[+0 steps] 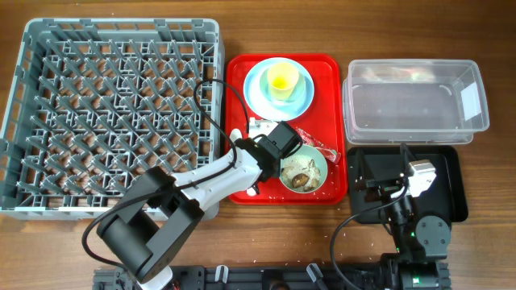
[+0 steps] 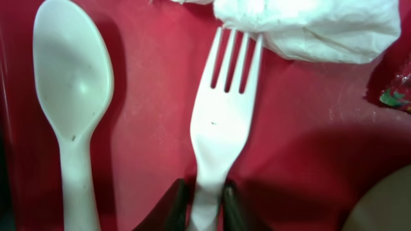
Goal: Sort waste into correct bins and load items into the dishwasher rack
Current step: 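Carry the fork to the grey rack and insert it upright, then move the left gripper back to the white spoon on the tray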
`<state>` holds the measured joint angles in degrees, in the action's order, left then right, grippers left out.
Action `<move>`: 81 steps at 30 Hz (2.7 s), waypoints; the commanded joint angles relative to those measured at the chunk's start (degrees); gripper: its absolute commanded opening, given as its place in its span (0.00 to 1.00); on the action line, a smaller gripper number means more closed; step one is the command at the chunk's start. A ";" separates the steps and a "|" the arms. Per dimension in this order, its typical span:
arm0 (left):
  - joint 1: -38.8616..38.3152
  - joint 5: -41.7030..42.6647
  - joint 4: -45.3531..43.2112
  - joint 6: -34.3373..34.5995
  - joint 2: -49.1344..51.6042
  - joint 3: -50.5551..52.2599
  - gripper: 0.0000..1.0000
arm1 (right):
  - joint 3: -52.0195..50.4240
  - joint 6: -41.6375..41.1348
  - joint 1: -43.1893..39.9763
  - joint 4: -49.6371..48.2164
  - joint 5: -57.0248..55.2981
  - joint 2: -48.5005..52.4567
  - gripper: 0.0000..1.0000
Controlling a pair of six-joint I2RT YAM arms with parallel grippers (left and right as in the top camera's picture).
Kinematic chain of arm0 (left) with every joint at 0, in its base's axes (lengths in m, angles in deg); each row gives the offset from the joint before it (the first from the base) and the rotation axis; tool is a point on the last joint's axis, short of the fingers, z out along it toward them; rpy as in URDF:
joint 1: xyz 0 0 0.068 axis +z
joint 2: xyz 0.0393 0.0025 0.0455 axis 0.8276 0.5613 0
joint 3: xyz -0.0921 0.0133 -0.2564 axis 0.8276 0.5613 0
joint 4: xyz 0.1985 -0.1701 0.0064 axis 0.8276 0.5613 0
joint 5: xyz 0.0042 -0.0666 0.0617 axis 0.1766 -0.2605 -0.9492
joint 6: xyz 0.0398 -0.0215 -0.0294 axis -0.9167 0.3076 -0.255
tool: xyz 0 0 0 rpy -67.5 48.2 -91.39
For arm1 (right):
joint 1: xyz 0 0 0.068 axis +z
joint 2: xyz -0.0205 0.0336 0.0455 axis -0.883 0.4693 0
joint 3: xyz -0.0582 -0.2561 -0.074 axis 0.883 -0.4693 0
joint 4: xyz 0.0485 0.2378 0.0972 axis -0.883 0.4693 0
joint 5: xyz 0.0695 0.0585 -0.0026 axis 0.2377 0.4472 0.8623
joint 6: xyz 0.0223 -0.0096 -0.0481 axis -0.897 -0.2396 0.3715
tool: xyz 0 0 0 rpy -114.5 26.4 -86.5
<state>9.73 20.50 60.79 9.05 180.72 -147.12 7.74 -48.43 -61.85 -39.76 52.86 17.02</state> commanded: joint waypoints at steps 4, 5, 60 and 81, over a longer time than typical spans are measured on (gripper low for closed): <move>-0.09 -2.23 0.48 0.17 -1.09 1.75 0.04 | -0.07 -0.24 -0.24 -0.28 -0.59 -0.46 1.00; -0.09 -3.04 0.48 0.17 -2.10 1.64 0.04 | -0.07 -0.26 -0.24 -0.31 -0.59 -0.46 1.00; 27.50 10.03 0.76 -21.51 -24.72 -1.73 0.35 | -0.07 -0.26 -0.24 -0.28 -0.59 -0.46 1.00; 2.29 2.27 15.91 8.00 -16.55 -1.36 0.18 | -0.07 -0.24 -0.24 -0.31 -0.59 -0.46 1.00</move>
<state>15.32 34.55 77.86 7.43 159.02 -148.65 7.74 -48.43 -61.85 -39.76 52.86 17.02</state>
